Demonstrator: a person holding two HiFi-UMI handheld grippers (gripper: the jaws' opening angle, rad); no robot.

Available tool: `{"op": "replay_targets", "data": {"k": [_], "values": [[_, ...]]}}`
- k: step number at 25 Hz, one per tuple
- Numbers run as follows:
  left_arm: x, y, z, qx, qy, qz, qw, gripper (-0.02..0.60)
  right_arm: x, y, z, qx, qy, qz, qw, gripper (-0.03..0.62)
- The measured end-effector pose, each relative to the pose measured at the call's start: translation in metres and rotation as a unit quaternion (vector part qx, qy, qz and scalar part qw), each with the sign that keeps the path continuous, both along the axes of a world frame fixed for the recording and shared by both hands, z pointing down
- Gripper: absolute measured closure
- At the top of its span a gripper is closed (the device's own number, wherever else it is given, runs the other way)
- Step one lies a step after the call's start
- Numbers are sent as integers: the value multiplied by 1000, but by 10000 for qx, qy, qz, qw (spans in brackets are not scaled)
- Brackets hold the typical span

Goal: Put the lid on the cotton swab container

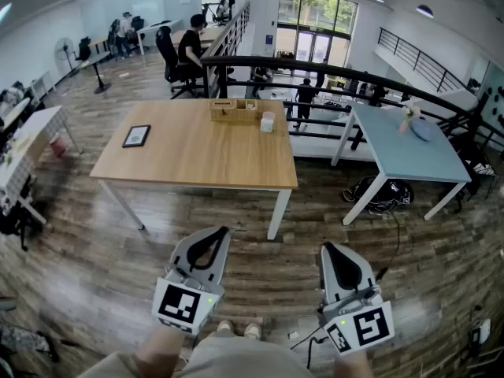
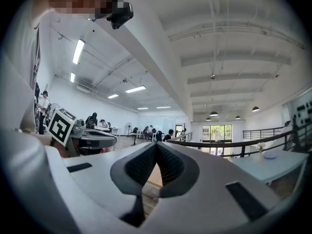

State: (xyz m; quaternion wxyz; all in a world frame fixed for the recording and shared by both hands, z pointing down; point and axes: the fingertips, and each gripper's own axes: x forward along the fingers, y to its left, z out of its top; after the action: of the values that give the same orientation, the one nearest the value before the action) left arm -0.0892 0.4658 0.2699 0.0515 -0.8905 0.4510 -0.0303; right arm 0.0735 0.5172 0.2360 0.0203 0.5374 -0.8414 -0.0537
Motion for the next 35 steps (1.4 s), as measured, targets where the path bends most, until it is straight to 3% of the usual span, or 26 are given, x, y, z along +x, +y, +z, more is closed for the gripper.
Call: {"op": "replay_targets", "data": {"k": [13, 24, 35], "values": [[8, 0, -7, 164, 16, 5, 9999, 555, 2, -2, 12, -240, -22, -170, 9996, 569], [18, -2, 5, 40, -43, -56, 10000, 555, 15, -8, 30, -444, -51, -257, 9987, 569], [18, -42, 17, -66, 2, 33, 10000, 555, 17, -51, 45, -541, -117, -130, 9984, 569]]}}
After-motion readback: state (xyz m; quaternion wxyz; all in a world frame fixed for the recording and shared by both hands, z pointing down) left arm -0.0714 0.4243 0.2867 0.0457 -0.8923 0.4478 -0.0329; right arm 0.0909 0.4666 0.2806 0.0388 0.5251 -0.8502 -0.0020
